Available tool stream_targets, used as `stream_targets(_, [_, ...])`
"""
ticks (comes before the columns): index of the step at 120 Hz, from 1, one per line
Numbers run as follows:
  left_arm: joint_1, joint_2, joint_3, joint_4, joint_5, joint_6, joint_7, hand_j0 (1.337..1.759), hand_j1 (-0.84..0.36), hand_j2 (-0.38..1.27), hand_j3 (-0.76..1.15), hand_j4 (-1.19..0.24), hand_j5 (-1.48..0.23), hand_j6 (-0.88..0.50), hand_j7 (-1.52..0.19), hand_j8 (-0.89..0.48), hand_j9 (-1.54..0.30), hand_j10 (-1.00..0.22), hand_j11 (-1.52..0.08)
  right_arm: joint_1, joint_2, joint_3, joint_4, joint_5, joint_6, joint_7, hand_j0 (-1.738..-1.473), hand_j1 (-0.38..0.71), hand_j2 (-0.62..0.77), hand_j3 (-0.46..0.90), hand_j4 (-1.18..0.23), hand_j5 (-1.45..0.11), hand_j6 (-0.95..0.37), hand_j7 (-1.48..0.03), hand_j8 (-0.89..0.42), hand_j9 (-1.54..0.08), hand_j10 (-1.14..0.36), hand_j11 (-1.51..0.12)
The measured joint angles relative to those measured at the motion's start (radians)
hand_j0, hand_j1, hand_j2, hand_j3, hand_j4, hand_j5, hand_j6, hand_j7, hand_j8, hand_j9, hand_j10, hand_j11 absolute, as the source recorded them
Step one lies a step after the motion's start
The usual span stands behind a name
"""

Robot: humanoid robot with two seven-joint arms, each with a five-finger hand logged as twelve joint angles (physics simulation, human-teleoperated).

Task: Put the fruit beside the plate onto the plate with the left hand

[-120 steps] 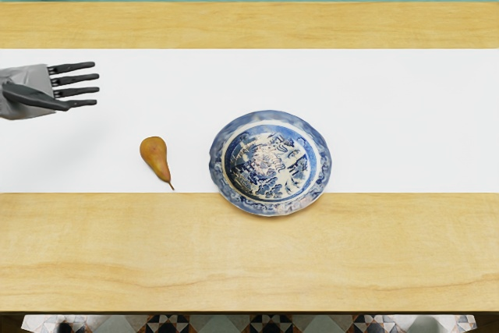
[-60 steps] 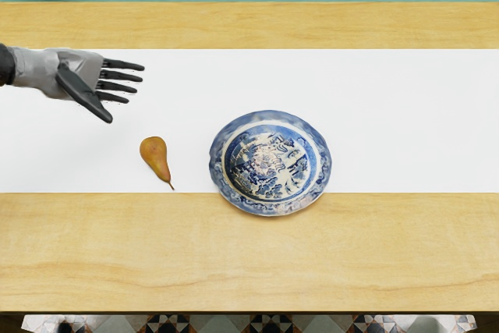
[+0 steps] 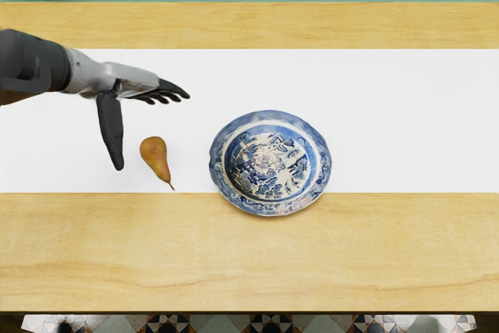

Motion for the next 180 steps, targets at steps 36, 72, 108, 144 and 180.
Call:
stream_targets(36, [0.133, 0.006, -0.017, -0.133, 0.256, 0.047, 0.000, 1.658, 0.26, 0.02, 0.00, -0.08, -0.10, -0.08, -0.10, -0.08, -0.10, -0.08, -0.10, 0.000, 0.000, 0.000, 0.000, 0.000, 0.000, 0.000, -1.658, -0.32, 0.00, 0.00, -0.02, -0.03, -0.02, -0.03, -0.02, -0.03, -0.02, -0.03])
stream_targets(72, [0.262, -0.055, -0.011, -0.166, 0.481, 0.301, 0.000, 1.658, 0.25, 0.02, 0.00, -0.09, -0.11, -0.09, -0.11, -0.09, -0.11, -0.08, -0.11, 0.000, 0.000, 0.000, 0.000, 0.000, 0.000, 0.000, -1.658, -0.32, 0.00, 0.00, -0.02, -0.03, -0.02, -0.03, -0.02, -0.03, -0.02, -0.03])
stream_targets(108, [0.389, -0.098, 0.003, -0.167, 0.761, 0.523, 0.000, 1.658, 0.25, 0.02, 0.00, -0.09, -0.11, -0.09, -0.11, -0.09, -0.11, -0.09, -0.11, 0.000, 0.000, 0.000, 0.000, 0.000, 0.000, 0.000, -1.658, -0.32, 0.00, 0.00, -0.02, -0.03, -0.02, -0.03, -0.02, -0.03, -0.02, -0.03])
stream_targets(144, [0.384, -0.120, 0.094, -0.164, 0.794, 0.554, 0.000, 1.658, 0.20, 0.03, 0.00, -0.13, -0.17, -0.13, -0.17, -0.13, -0.17, -0.13, -0.17, 0.000, 0.000, 0.000, 0.000, 0.000, 0.000, 0.000, -1.658, -0.32, 0.00, 0.00, -0.02, -0.03, -0.02, -0.03, -0.02, -0.03, -0.02, -0.03])
stream_targets(180, [0.383, -0.120, 0.128, -0.161, 0.795, 0.556, 0.000, 1.658, 0.04, 0.06, 0.00, -0.26, -0.34, -0.26, -0.34, -0.26, -0.34, -0.26, -0.34, 0.000, 0.000, 0.000, 0.001, 0.000, 0.000, 0.000, -1.658, -0.32, 0.00, 0.00, -0.02, -0.03, -0.02, -0.03, -0.02, -0.03, -0.02, -0.03])
